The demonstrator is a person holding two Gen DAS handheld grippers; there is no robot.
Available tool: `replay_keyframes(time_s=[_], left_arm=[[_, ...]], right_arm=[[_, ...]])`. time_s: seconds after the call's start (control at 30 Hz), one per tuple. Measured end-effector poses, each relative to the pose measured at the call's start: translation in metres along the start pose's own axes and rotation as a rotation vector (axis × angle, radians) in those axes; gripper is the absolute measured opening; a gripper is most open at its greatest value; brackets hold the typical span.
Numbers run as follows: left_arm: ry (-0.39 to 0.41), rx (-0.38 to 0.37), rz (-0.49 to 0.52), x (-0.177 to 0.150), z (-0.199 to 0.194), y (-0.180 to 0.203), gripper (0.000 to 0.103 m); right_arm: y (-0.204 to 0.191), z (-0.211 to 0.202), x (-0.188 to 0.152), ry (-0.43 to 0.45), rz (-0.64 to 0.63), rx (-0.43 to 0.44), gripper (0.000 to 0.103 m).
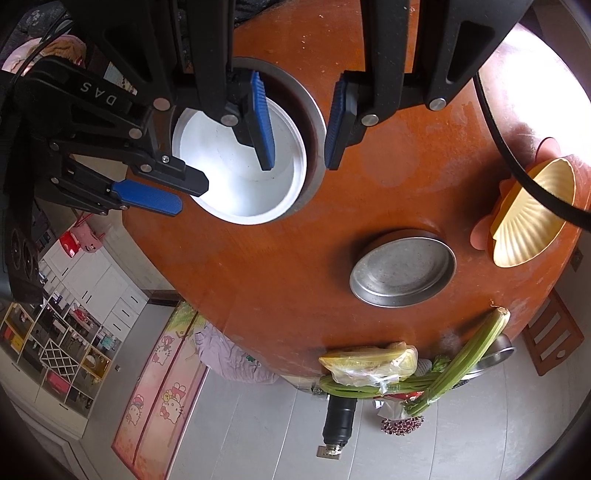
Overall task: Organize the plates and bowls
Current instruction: 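Raise both grippers away from the stacked bowls toward the steel pan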
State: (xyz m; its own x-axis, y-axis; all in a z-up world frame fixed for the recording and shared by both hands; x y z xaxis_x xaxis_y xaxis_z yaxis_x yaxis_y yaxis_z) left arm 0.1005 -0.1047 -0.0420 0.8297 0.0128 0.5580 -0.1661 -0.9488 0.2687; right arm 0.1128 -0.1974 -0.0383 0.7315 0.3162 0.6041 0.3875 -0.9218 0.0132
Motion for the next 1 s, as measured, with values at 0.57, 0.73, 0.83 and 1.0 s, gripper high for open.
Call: replay_keyframes(time_s=[0.57, 0.73, 0.83, 1.0], left_arm=[[0.081, 0.060, -0.083, 0.048, -0.030, -0.065, 0.031], [0.097, 0.071, -0.096, 0.061, -0.036, -0.080, 0.034], [0.108, 0.083, -0.099, 0.071, -0.039, -0.090, 0.037], [0.121, 0.096, -0.109, 0.088, -0.040, -0.106, 0.043]], right_arm=[[-0.024, 0.005, 0.063, 0.027, -0.023, 0.034, 0.035], [-0.039, 0.011, 0.083, 0.030, -0.032, 0.065, 0.035], [-0.046, 0.015, 0.097, 0.027, -0.022, 0.086, 0.038], [-0.045, 0.028, 0.125, 0.014, -0.008, 0.069, 0.042]])
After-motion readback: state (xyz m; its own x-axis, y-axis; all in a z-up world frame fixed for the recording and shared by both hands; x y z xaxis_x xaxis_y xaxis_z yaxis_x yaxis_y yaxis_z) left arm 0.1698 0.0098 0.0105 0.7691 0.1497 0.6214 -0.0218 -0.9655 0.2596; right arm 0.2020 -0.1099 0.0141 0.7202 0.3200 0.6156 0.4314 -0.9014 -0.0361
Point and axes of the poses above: each gripper's, at about its wrist camera, not at the fingertips, and z roughly the way its jaws point, y to its right, x to its top, the point moved 7 cm from there along z, roughly the way its jaws point, and after that the axes turned 6 degrees about -z, right-handed, at the moved point
